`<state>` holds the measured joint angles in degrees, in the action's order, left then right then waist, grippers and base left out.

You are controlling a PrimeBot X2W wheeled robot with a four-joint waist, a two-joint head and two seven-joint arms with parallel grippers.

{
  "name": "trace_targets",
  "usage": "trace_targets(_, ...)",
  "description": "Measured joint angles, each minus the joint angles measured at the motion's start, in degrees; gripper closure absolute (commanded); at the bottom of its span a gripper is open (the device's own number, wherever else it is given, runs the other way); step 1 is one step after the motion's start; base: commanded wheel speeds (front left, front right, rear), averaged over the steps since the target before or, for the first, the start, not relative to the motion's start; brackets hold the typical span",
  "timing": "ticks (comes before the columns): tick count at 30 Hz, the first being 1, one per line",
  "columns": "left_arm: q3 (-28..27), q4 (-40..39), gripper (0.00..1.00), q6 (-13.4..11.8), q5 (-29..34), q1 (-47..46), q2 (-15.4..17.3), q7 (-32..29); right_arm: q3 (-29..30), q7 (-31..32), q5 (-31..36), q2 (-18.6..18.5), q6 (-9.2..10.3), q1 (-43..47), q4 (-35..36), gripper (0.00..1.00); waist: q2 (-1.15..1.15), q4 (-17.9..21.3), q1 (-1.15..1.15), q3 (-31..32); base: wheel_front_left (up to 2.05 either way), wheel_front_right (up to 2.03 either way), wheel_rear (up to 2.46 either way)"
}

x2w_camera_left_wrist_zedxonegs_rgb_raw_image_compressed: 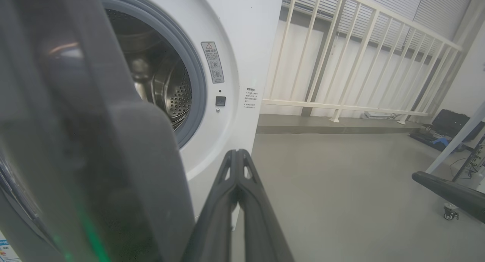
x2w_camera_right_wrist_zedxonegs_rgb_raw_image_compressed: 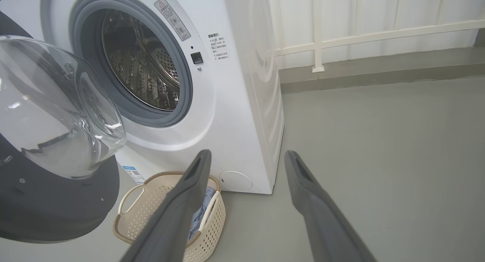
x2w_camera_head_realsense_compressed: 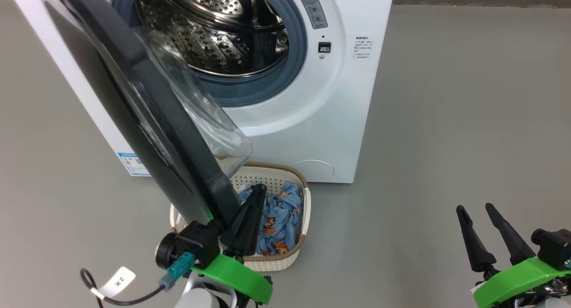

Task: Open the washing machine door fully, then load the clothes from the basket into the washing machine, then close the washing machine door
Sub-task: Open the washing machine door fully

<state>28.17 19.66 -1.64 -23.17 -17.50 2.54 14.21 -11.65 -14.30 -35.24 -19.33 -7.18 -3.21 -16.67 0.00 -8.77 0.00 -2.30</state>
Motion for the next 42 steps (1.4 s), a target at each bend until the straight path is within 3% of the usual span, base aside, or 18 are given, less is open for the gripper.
trace_targets(29, -4.5, -3.6, 1.0, -0.1, 1.7, 5.7, -0.6, 0.5, 0.4, 0.0, 0.0, -0.9, 0.0, 0.1, 1.0, 0.0, 0.0, -7.5, 0.0, 1.2, 0.0, 0.0, 0.0)
trace_targets(42, -11.3, -5.4, 1.0, -3.6, 2.0, 9.2, 3.1, 0.5, -0.1, 0.0, 0.0, -1.0, 0.0, 0.0, 1.2, 0.0, 0.0, -10.8, 0.0, 0.9, 0.0, 0.0, 0.0)
